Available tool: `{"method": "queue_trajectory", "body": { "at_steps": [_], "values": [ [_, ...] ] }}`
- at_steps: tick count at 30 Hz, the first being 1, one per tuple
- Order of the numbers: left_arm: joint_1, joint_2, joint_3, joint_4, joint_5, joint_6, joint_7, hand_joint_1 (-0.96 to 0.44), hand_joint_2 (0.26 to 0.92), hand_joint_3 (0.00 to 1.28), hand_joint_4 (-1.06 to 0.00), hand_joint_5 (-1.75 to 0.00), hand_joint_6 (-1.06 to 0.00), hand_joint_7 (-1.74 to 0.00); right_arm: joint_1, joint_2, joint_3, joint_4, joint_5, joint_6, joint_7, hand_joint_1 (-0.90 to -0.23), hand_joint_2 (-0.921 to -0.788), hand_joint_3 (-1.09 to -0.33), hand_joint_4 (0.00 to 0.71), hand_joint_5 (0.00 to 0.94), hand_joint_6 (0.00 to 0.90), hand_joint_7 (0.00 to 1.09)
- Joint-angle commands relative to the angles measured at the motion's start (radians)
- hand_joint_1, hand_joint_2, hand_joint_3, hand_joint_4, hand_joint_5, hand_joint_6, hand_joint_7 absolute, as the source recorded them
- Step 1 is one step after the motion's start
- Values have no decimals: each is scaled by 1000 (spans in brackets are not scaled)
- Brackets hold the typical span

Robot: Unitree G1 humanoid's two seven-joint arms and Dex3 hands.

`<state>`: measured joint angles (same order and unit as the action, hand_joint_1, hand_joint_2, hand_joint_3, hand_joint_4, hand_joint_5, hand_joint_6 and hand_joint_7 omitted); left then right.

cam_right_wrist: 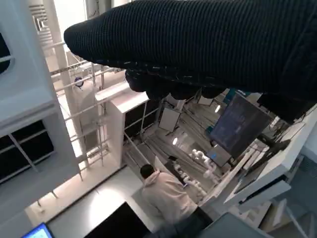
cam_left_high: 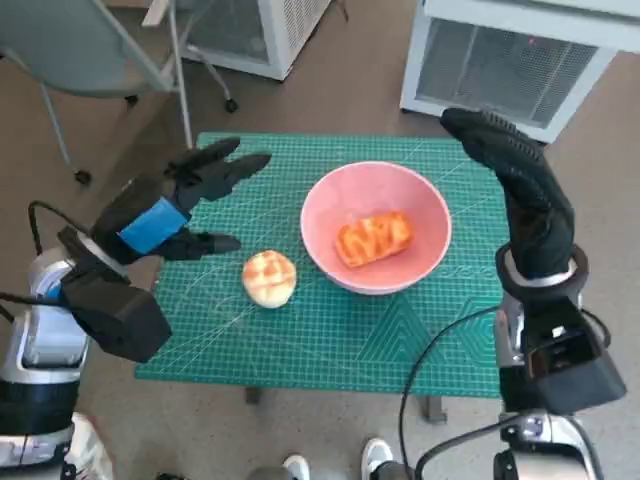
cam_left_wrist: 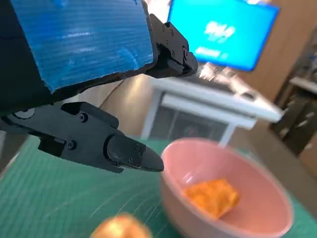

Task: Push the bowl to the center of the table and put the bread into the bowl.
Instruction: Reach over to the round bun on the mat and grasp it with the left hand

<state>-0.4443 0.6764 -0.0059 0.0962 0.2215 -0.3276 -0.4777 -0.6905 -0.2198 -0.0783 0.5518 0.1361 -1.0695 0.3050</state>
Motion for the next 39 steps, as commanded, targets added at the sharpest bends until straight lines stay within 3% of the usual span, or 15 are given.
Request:
{"method": "queue_trajectory", "body": {
  "at_steps": [1,15,33,35,39],
  "values": [
    [24,10,-10,3,5,27,-17,-328,882,0,-300,-2,-428,-22,1,3,5,22,10,-4,11,-561,-921,-803,271,1,92,459],
    [-2,-19,-101,104,27,99,-83,-285,881,1,-291,0,-421,-6,-6,-12,8,27,17,-3,26,-570,-921,-800,272,1,93,460],
    [-124,-109,-278,287,161,248,-122,-248,890,8,-275,-5,-404,-2,0,-26,7,12,26,9,47,-570,-921,-801,272,1,91,463],
    [-137,-124,-300,312,181,276,-125,-243,894,8,-302,-17,-418,-10,0,-27,5,12,25,10,47,-570,-921,-802,272,1,90,464],
    [-144,-140,-317,342,199,283,-113,-198,913,12,-554,-56,-583,-67,2,-29,4,8,18,10,44,-570,-921,-802,272,1,89,465]
  ]
}}
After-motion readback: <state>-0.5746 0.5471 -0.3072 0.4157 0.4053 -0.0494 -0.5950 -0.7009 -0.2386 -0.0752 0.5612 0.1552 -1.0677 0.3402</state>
